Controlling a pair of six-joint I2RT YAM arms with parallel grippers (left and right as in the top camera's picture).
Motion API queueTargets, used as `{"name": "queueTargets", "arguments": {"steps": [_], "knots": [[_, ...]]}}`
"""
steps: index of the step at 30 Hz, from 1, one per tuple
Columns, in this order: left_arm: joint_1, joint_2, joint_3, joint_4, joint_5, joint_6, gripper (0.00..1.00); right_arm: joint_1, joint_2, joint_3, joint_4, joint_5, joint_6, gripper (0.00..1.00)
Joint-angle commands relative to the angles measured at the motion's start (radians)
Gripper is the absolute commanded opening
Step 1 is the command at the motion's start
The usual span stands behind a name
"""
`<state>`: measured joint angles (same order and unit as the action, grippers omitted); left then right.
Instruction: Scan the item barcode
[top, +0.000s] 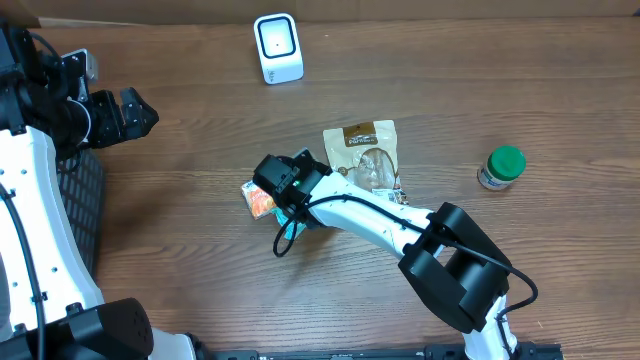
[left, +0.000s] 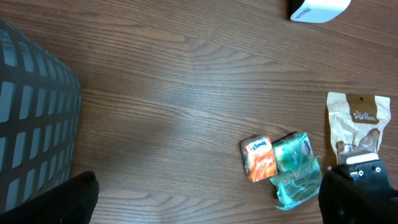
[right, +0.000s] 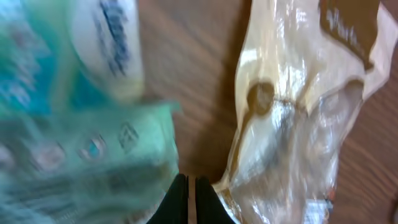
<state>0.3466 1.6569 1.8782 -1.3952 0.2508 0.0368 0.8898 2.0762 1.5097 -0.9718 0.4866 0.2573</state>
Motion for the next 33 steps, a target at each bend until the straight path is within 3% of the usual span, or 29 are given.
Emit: {"name": "queueTargets", "arguments": {"steps": [1,4,6,10,19,26,31,33], "knots": [[-0.007,-0.001,0.009,0.001,0.004,0.023,0.99,-0.013,0.002,-0.003,0.064,-0.011,0.004,0.04],[-0.007,-0.001,0.009,0.001,0.004,0.023,0.99,-0.030,0.002,-0.003,0.111,-0.071,0.005,0.04],[-0.007,-0.001,0.009,0.001,0.004,0.023,1.00,-0.047,0.002,-0.003,0.124,-0.113,0.021,0.11],[-0.007,-0.001,0.009,0.001,0.004,0.023,0.99,-0.121,-0.013,0.052,0.055,-0.184,0.142,0.13],[-0.007,-0.001,0.009,0.001,0.004,0.023,1.00,-0.374,-0.246,0.117,0.010,-0.533,0.132,0.21],[-0.007,-0.001,0.009,0.084,-0.058,0.041,0.99,-0.590,-0.279,0.107,-0.106,-0.618,0.090,0.22],[-0.008,-0.001,0.009,0.121,-0.010,0.025,1.00,-0.681,-0.279,0.096,-0.142,-0.676,0.038,0.22],[-0.013,-0.001,0.009,0.084,0.068,-0.041,1.00,-0.695,-0.279,0.090,-0.146,-0.675,0.021,0.23]]}}
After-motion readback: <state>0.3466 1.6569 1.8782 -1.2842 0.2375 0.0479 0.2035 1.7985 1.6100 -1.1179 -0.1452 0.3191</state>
